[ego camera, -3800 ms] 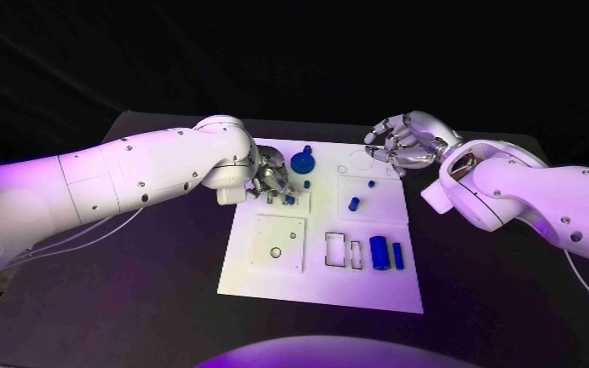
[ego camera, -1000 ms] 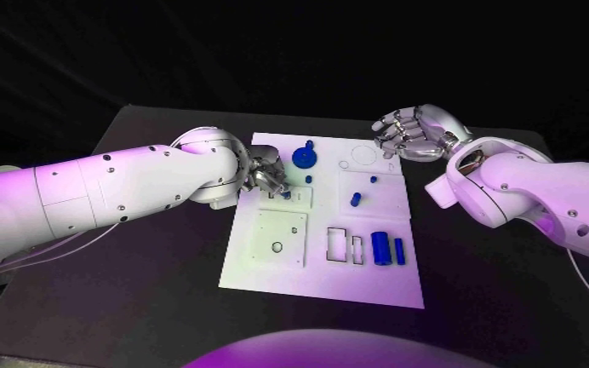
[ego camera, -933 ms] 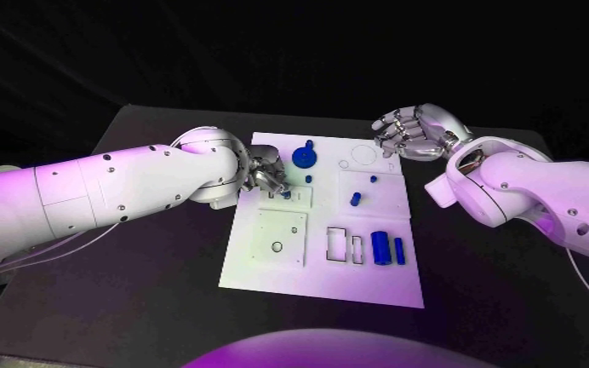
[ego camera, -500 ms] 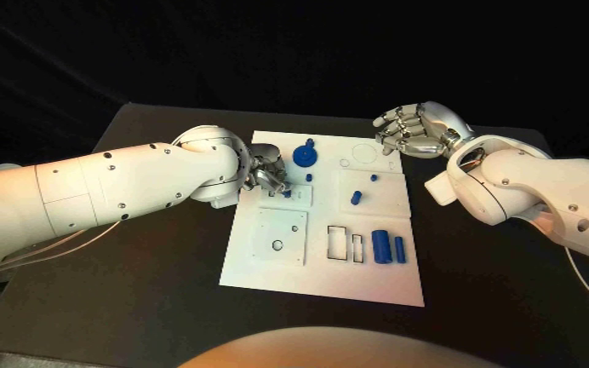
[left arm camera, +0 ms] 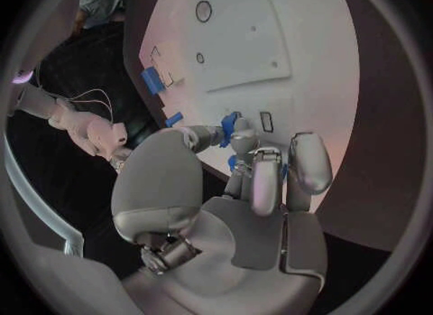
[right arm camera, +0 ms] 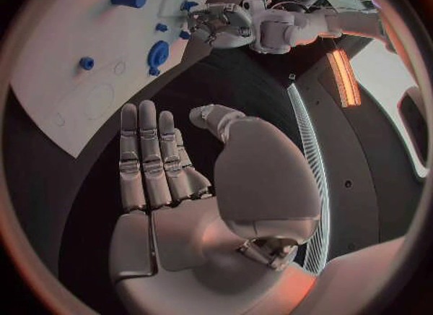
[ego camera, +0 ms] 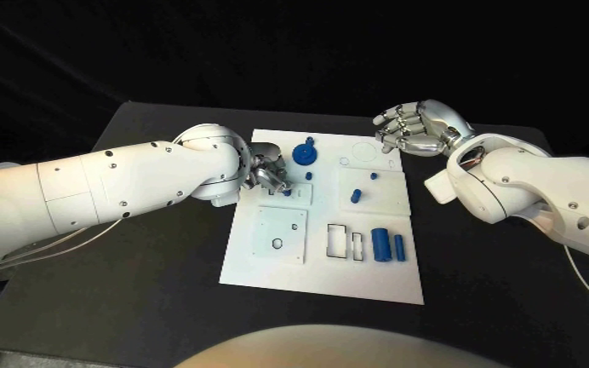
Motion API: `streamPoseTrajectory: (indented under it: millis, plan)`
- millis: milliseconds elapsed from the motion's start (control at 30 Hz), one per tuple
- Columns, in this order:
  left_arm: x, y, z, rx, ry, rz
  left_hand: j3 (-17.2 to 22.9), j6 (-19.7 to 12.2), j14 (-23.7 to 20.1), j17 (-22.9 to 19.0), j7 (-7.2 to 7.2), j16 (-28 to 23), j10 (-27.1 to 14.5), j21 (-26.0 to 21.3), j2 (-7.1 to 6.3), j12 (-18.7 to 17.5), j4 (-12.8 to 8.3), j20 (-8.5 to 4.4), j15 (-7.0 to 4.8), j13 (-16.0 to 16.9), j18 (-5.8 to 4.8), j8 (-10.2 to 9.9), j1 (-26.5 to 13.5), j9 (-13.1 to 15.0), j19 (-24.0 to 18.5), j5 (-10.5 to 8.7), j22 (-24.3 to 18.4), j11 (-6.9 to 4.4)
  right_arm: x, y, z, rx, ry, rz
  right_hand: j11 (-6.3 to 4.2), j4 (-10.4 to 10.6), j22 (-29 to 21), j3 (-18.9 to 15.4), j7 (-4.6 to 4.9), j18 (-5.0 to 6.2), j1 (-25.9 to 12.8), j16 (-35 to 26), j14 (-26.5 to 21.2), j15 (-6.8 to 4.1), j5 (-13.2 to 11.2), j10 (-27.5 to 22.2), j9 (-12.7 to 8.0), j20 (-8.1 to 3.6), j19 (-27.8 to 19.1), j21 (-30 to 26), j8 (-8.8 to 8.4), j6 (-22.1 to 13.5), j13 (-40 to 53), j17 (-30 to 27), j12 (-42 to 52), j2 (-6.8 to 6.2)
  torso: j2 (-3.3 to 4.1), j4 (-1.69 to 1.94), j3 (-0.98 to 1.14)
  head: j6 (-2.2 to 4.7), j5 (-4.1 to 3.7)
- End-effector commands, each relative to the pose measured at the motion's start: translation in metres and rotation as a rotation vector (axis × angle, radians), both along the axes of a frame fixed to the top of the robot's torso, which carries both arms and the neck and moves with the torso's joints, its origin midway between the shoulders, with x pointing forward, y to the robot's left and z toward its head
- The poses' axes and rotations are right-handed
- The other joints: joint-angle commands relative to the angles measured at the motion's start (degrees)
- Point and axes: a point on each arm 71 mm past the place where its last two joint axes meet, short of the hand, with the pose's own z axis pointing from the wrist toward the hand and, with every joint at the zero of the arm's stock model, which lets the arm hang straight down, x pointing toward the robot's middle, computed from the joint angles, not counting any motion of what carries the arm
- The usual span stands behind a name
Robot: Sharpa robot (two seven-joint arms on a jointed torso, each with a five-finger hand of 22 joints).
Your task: Assemble the parts on the task board
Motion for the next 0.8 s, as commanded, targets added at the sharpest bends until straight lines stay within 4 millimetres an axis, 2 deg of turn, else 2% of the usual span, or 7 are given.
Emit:
streamPoseTrajectory:
  millis: [33, 800]
  plan:
    - [-0.0007, -0.0013, -0.0011, 0.007, 0.012, -0.009, 13.08, 0.29, 4.81, 11.49, -0.11, 0.26, 0.49, 0.36, -0.54, 0.2, -13.01, 0.02, -0.44, 0.0, -1.18, -0.14, -0.06, 0.1, 0.27, 0.38, 0.02, 0.02, -0.0001, 0.0004, 0.0002, 0.005, -0.006, 0.003, 2.36, 0.04, -0.47, -0.47, 3.09, 0.44, 0.15, -0.67, -0.46, 0.44, -0.11, -2.11, -0.27, 0.37, -0.18, -0.7, -0.15, 0.69, -0.57, -0.32, -0.01, 0.39, 0.03, 0.0, -0.03, -0.07, -0.03]
    - [-0.0017, -0.0033, -0.0033, 0.031, 0.01, -0.028, 12.69, 0.37, 4.82, 11.5, -0.2, 0.26, 0.55, 0.39, -0.84, 0.09, -12.93, -0.01, -0.47, -0.13, -1.2, -0.12, -0.33, 0.16, 0.33, 0.42, 0.13, -0.05, 0.0002, -0.0006, -0.0009, 0.003, 0.001, -0.002, 2.65, 0.24, -1.8, -0.95, 3.37, 0.42, -0.06, -1.61, -1.36, 0.83, -0.1, -2.48, -0.91, 0.74, -0.44, -2.0, 0.02, 0.42, -2.14, -1.11, 0.52, 0.42, -0.07, -0.03, -0.03, -0.72, 0.02]
